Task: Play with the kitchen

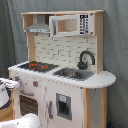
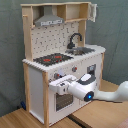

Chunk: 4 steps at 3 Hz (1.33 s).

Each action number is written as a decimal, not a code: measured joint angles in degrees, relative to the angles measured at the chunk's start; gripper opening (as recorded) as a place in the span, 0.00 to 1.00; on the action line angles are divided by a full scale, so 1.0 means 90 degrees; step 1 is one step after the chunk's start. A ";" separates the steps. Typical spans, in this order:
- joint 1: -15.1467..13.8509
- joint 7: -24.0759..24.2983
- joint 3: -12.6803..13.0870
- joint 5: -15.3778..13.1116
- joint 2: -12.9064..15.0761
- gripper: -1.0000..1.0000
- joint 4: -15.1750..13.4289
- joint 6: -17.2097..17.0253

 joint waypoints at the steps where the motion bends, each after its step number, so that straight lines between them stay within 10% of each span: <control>1: 0.0000 -0.0004 0.0000 0.0000 0.0000 0.00 0.0000 0.0018; 2: 0.0000 -0.0006 0.0000 0.0000 0.0000 1.00 0.0000 0.0026; 4: 0.0777 0.0006 -0.0379 0.0014 0.0130 1.00 -0.0957 0.0028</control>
